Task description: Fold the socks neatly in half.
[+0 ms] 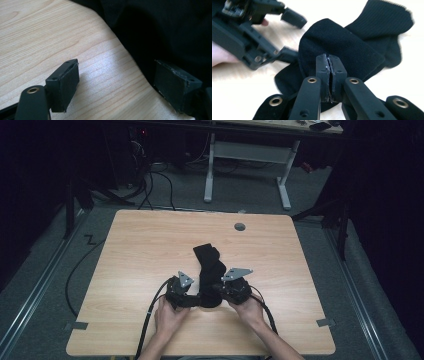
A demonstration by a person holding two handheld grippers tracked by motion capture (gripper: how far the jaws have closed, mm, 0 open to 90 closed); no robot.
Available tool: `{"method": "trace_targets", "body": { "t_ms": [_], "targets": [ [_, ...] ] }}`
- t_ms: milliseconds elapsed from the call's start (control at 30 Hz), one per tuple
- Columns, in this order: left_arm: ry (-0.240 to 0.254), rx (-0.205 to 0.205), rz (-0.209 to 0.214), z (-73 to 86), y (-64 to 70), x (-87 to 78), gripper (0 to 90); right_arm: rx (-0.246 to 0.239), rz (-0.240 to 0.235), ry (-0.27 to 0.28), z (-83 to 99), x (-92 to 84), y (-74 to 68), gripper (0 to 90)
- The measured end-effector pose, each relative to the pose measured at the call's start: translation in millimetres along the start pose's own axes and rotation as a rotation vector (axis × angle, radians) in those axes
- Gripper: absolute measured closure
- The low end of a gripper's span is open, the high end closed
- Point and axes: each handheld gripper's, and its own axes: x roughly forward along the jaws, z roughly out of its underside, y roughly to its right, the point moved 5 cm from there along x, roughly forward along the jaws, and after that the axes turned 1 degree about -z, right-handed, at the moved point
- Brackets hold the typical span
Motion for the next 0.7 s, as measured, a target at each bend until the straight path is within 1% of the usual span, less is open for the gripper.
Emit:
{"method": "trace_targets", "body": {
  "t_ms": [33,100,200,300,400,467,533,633,667,700],
  "targets": [
    [0.0,0.0,0.0,0.0,0.0,0.0,20.9,-0.003,-0.003,-0.004,2.5,1.1,-1.6,87.2],
    [-0.001,0.0,0.001,0.0,-0.1,-0.1,20.9,0.007,-0.011,-0.015,7.7,4.0,-4.6,87.2],
    [-0.001,0.0,0.001,0.0,-0.1,-0.1,20.9,0.027,-0.025,-0.014,10.9,5.3,-7.1,87.1],
    [0.001,-0.001,0.0,0.0,0.0,0.0,20.9,0.037,-0.035,0.0,9.1,0.0,-10.4,87.2],
    [0.001,-0.001,0.0,0.0,0.0,0.0,20.9,0.03,-0.045,0.013,5.8,-6.7,-14.5,87.2],
    [0.0,-0.001,0.0,0.0,0.0,-0.1,20.9,0.031,-0.04,0.012,5.0,-8.9,-16.1,87.0],
    [0.0,-0.002,-0.001,0.0,0.0,-0.1,20.9,0.031,-0.044,0.002,6.7,-7.2,-16.3,86.7],
    [0.0,-0.002,0.0,0.2,-0.2,-0.3,21.0,0.051,-0.053,-0.028,14.7,1.8,-15.5,83.2],
    [0.001,-0.001,0.001,0.3,-0.4,-0.5,21.2,0.049,-0.055,-0.04,17.9,5.5,-15.5,80.9],
    [0.0,0.001,0.004,0.4,-0.7,-0.8,21.4,0.052,-0.053,-0.045,20.5,8.4,-15.0,76.4]
  ]
}}
